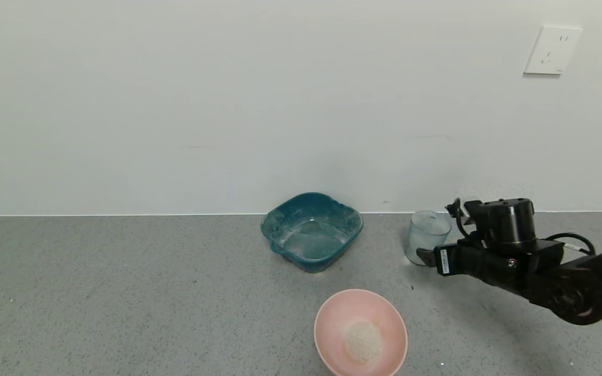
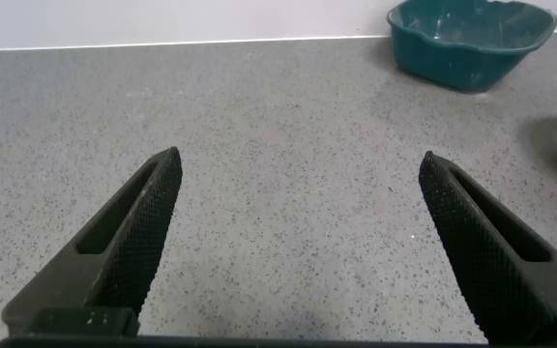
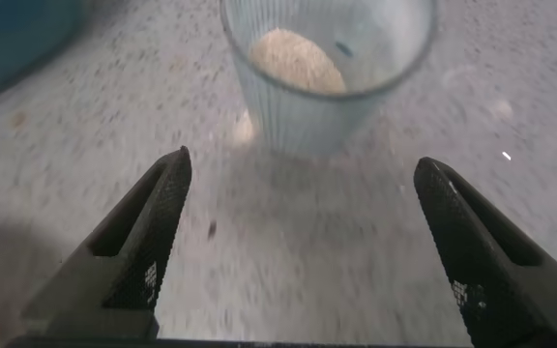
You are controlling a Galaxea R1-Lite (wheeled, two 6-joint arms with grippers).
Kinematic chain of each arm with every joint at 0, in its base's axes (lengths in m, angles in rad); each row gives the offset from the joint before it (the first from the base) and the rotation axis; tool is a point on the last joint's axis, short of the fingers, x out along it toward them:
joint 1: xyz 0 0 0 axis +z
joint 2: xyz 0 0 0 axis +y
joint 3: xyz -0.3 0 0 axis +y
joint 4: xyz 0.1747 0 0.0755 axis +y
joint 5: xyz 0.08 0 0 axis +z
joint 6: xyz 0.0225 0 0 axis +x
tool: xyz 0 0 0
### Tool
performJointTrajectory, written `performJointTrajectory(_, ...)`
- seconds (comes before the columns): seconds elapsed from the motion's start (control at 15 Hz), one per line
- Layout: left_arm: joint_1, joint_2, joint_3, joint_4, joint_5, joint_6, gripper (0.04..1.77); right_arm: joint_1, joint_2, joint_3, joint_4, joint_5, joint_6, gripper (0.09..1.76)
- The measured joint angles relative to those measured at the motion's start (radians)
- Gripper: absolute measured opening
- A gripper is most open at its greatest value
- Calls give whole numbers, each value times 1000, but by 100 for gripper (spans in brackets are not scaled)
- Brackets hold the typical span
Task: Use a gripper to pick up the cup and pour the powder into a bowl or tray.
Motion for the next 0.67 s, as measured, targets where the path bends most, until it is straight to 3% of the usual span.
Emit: performJointTrajectory(0.67,0,0,0,0,0,0,176,80,-867,186,603,-14,-3,170)
